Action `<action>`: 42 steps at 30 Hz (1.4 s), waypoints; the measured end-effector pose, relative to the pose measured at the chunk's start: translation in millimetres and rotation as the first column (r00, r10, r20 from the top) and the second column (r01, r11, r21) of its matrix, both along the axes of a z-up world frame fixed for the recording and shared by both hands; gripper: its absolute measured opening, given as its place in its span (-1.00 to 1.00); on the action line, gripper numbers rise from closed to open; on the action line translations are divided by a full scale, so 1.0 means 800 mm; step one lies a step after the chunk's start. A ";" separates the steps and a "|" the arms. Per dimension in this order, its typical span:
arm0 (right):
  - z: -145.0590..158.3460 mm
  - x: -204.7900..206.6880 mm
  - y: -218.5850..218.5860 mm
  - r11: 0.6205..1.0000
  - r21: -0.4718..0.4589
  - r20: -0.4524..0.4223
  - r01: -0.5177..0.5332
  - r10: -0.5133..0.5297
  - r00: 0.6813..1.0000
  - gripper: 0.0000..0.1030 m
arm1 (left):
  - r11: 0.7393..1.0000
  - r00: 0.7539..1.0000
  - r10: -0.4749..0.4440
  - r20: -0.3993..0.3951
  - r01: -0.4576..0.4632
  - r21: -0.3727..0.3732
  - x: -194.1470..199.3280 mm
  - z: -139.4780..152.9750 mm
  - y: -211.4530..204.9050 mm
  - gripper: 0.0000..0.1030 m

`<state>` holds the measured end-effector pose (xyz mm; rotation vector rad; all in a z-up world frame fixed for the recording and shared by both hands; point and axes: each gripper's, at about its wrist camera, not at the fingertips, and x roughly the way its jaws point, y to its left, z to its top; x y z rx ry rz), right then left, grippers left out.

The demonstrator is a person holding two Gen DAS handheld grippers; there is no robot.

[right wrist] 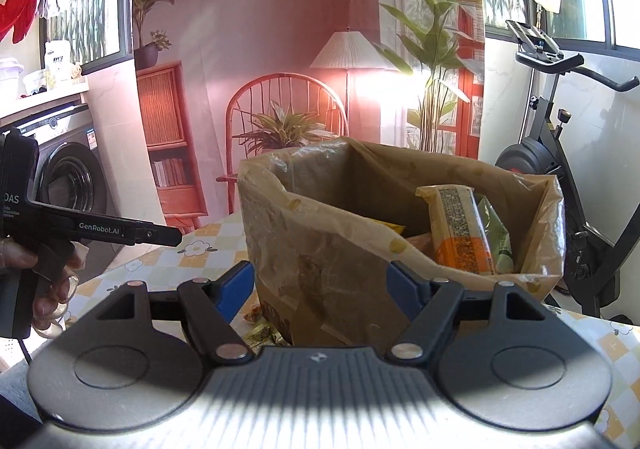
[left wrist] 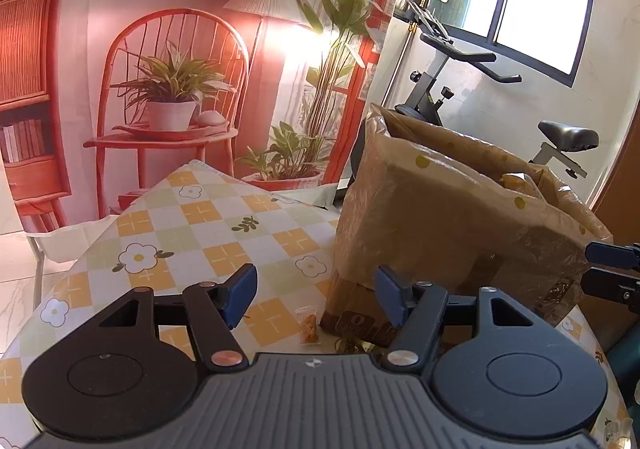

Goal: Organize snacks
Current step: 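Grasp the white cracker pack with the right tool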

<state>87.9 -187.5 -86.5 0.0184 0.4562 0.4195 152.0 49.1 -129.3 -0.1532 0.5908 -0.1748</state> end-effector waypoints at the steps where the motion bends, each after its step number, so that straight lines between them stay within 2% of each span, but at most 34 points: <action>1: -0.004 -0.002 0.002 1.000 -0.001 -0.002 -0.004 0.004 1.000 0.47 | 1.000 1.000 0.012 -0.012 -0.012 -0.005 -0.001 -0.006 0.004 0.31; 7: -0.037 -0.014 0.013 0.999 -0.026 -0.036 -0.040 0.039 0.999 0.47 | 0.999 0.996 0.051 -0.075 -0.051 -0.004 -0.013 -0.039 0.023 0.31; 12: -0.065 -0.024 0.009 0.998 -0.037 -0.073 -0.057 0.054 0.996 0.47 | 0.998 0.994 0.059 -0.096 -0.058 0.011 -0.024 -0.054 0.019 0.31; 20: -0.108 -0.044 -0.001 0.990 -0.105 -0.148 -0.099 0.083 0.985 0.47 | 0.999 0.991 0.045 -0.129 -0.042 0.022 -0.037 -0.076 0.000 0.31; 24: -0.131 -0.053 -0.008 0.988 -0.110 -0.194 -0.109 0.086 0.977 0.47 | 0.999 0.989 0.025 -0.144 -0.020 0.037 -0.039 -0.084 -0.012 0.31; 27: -0.150 -0.064 -0.009 0.984 -0.116 -0.241 -0.137 0.106 0.965 0.46 | 0.999 0.988 0.014 -0.151 -0.006 0.050 -0.040 -0.087 -0.021 0.31; 34: -0.192 -0.088 -0.006 0.968 -0.119 -0.379 -0.223 0.164 0.911 0.41 | 0.997 0.985 0.002 -0.175 0.011 0.071 -0.043 -0.095 -0.036 0.31; 36: -0.198 -0.093 -0.004 0.961 -0.141 -0.399 -0.238 0.165 0.902 0.35 | 0.997 0.983 -0.003 -0.182 0.016 0.069 -0.043 -0.097 -0.038 0.31; 38: -0.202 -0.101 -0.002 0.955 -0.169 -0.380 -0.245 0.166 0.910 0.31 | 0.997 0.983 -0.008 -0.186 0.021 0.071 -0.043 -0.099 -0.041 0.31; 41: -0.204 -0.099 -0.004 0.960 -0.160 -0.352 -0.231 0.163 0.922 0.00 | 0.996 0.981 -0.022 -0.195 0.038 0.080 -0.042 -0.102 -0.047 0.31; 42: -0.205 -0.095 -0.005 0.963 -0.152 -0.347 -0.224 0.160 0.924 -0.02 | 0.996 0.980 -0.025 -0.196 0.043 0.084 -0.042 -0.102 -0.049 0.31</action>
